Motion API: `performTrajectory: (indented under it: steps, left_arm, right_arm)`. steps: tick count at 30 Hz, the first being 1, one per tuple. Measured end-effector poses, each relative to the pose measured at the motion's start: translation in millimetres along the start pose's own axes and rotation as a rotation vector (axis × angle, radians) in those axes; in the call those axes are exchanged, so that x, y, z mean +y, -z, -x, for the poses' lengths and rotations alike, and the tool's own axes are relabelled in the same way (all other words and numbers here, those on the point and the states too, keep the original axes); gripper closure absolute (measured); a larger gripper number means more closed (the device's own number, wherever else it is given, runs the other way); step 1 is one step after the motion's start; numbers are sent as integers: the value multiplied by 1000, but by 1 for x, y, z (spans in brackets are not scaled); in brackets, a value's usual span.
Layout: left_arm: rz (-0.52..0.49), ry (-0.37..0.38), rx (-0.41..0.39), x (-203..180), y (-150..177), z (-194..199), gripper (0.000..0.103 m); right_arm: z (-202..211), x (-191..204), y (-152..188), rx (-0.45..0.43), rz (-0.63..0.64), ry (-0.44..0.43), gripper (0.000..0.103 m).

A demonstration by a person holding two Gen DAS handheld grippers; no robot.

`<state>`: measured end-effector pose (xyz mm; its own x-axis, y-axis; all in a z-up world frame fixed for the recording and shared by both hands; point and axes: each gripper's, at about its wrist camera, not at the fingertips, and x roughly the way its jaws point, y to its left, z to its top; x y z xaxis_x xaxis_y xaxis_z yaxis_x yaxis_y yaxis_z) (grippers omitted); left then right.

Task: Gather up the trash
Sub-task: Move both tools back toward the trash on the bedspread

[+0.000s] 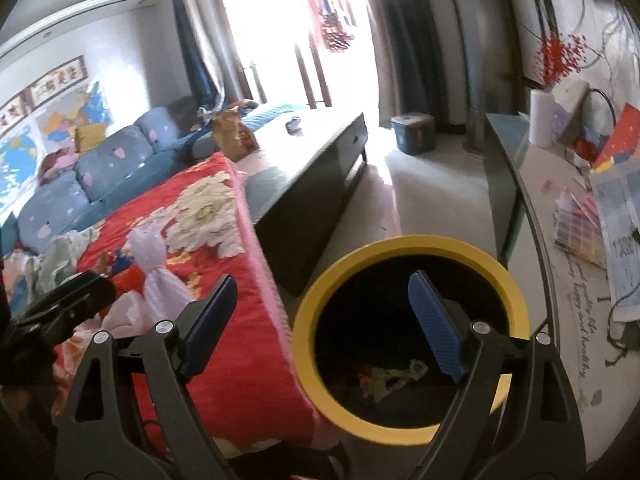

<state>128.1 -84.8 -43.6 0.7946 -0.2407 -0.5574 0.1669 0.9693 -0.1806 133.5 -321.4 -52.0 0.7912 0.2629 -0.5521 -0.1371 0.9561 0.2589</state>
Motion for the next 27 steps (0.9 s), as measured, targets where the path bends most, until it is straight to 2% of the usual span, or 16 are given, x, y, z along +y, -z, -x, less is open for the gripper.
performTrajectory:
  steps: [9, 27]
  left_arm:
    - [47, -43, -22, 28, 0, 19, 9]
    - [136, -128, -46, 84, 5, 54, 8]
  right_arm:
    - [1, 31, 4, 0, 80, -70, 24]
    - [-8, 102, 11, 57, 226, -199, 24]
